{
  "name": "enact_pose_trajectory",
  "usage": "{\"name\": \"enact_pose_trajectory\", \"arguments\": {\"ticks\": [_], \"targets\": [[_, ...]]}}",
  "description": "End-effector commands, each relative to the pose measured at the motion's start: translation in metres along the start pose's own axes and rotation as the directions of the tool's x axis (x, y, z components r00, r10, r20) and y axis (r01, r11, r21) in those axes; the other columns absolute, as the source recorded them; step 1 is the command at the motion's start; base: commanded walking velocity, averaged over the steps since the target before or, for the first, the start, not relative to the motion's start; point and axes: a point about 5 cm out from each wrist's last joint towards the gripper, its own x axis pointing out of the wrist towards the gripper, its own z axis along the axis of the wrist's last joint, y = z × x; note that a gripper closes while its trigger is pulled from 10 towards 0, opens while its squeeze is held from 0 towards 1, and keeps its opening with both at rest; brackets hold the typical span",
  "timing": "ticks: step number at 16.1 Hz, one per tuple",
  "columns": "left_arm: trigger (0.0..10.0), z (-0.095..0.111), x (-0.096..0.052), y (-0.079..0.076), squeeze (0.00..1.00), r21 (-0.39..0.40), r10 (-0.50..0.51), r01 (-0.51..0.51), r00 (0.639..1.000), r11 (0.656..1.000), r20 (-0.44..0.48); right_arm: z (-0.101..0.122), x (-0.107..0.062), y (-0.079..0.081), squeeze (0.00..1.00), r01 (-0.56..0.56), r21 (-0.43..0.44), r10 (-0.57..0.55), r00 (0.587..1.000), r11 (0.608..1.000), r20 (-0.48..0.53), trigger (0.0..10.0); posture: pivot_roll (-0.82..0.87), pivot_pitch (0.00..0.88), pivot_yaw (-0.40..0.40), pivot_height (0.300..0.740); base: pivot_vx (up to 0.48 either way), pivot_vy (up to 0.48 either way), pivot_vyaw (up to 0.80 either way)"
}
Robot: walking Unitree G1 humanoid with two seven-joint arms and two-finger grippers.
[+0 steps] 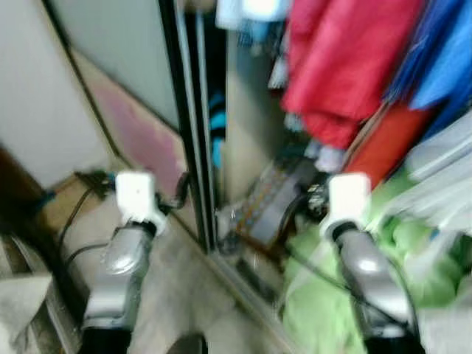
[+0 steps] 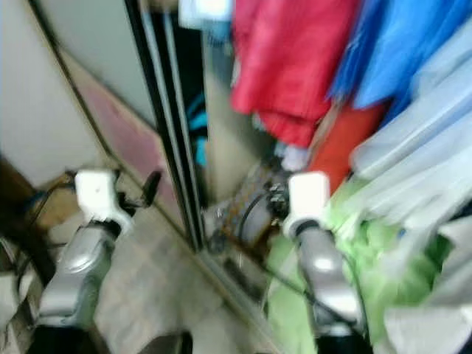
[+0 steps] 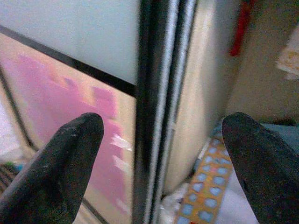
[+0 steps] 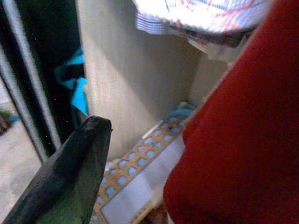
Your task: Clean up the room
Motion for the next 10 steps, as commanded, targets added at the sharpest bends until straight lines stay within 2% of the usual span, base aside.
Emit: {"name": "enact_pose_trajectory", "arguments": {"ticks": [1, 2, 4, 5, 6, 7, 8, 9, 10], "targets": [[10.0, 0.000, 0.001, -0.007, 0.00, -0.026, -0.019, 0.018, 1.000, 1.000, -0.011, 0.002, -0.002, 0.001, 0.00, -0.032, -0.004, 0.032, 0.999, 0.999, 0.010, 10.0, 0.00, 0.000, 0.003, 0.740, 0.000, 0.000, 0.80], [10.0, 0.002, 0.001, -0.008, 0.00, -0.010, -0.035, 0.035, 0.999, 0.999, -0.001, 0.003, -0.003, 0.000, 0.00, -0.009, -0.035, 0.010, 1.000, 0.999, 0.021, 10.0, 0.00, 0.000, 0.003, 0.740, 0.000, 0.000, 0.80], [10.0, 0.003, 0.001, -0.010, 0.00, -0.003, -0.045, 0.045, 0.999, 0.999, 0.005, 0.007, -0.007, -0.010, 0.00, 0.092, -0.155, -0.082, 0.994, 0.984, 0.070, 10.0, 0.00, 0.000, 0.004, 0.740, 0.000, 0.000, 0.80], [10.0, 0.004, 0.002, -0.011, 0.00, -0.006, -0.054, 0.054, 0.998, 0.999, 0.011, 0.010, -0.009, -0.014, 0.00, 0.143, -0.268, -0.115, 0.986, 0.953, 0.117, 10.0, -0.01, 0.000, 0.006, 0.740, 0.000, 0.000, 0.80], [10.0, 0.004, 0.002, -0.012, 0.00, -0.007, -0.059, 0.059, 0.998, 0.998, 0.013, 0.012, -0.010, -0.016, 0.00, 0.165, -0.316, -0.126, 0.982, 0.934, 0.140, 10.0, -0.01, 0.000, 0.006, 0.740, 0.000, 0.000, 0.80], [10.0, 0.003, 0.002, -0.014, 0.00, -0.011, -0.074, 0.074, 0.997, 0.997, 0.009, 0.016, -0.011, -0.020, 0.00, 0.214, -0.375, -0.156, 0.971, 0.902, 0.180, 10.0, -0.01, 0.000, 0.009, 0.740, 0.000, 0.000, 0.00], [10.0, 0.001, 0.002, -0.021, 0.00, -0.027, -0.125, 0.124, 0.992, 0.992, -0.013, 0.018, -0.012, -0.027, 0.00, 0.272, -0.383, -0.212, 0.958, 0.883, 0.193, 10.0, -0.01, 0.000, 0.008, 0.740, 0.000, 0.000, 0.00], [10.0, -0.001, 0.002, -0.024, 0.00, -0.034, -0.151, 0.150, 0.988, 0.988, -0.028, 0.015, -0.013, -0.030, 0.00, 0.282, -0.349, -0.235, 0.957, 0.894, 0.171, 10.0, -0.01, 0.000, 0.008, 0.740, 0.000, 0.000, 0.00], [10.0, -0.004, -0.001, -0.034, 0.00, -0.048, -0.228, 0.225, 0.972, 0.973, -0.060, -0.002, -0.022, -0.041, 0.00, 0.307, -0.214, -0.302, 0.952, 0.927, 0.056, 10.0, -0.01, 0.000, 0.003, 0.740, 0.000, 0.000, 0.00]]}}
